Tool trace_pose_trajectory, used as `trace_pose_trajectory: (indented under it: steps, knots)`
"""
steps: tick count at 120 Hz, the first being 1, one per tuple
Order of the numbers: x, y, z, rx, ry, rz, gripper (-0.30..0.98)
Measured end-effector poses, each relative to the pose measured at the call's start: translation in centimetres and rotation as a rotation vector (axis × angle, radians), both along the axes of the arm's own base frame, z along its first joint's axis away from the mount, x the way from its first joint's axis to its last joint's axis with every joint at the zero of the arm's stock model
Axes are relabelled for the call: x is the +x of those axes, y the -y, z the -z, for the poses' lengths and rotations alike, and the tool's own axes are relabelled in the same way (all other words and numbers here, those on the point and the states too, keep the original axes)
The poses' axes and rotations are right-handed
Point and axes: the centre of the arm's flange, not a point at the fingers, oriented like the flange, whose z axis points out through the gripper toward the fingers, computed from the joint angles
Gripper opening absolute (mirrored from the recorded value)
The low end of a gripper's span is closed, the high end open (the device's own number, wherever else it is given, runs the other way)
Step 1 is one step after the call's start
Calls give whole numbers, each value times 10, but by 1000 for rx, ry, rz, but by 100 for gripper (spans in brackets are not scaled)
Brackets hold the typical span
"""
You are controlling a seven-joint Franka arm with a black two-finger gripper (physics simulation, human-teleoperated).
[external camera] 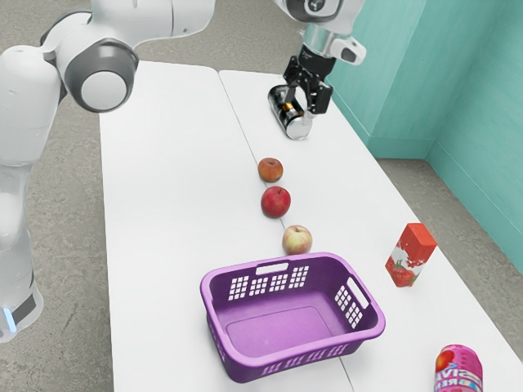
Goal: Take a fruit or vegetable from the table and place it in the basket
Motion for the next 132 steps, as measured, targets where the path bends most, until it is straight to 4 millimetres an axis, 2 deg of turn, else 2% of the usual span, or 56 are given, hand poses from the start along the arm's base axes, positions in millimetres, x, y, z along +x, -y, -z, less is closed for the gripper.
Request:
trace_pose_trajectory:
  steps: [27, 33, 39, 48, 54, 79, 96, 102, 110, 119, 132]
  knots:
    - [4, -12, 0, -28, 39, -23, 69]
    - [5, -8, -1, -36, 46, -16, 69]
    - [11, 18, -1, -48, 55, 34, 69]
    - [19, 80, 1, -49, 68, 150, 68]
    - [20, 106, 1, -45, 79, 194, 68]
    - [22, 164, 4, -55, 98, 297, 69]
    - [20, 191, 6, -67, 102, 341, 69]
    - [27, 193, 24, -69, 77, 344, 69]
    - [34, 196, 69, -67, 15, 343, 69]
    - [37, 197, 105, -64, -23, 342, 69]
    - [39, 195, 147, -63, -58, 334, 69]
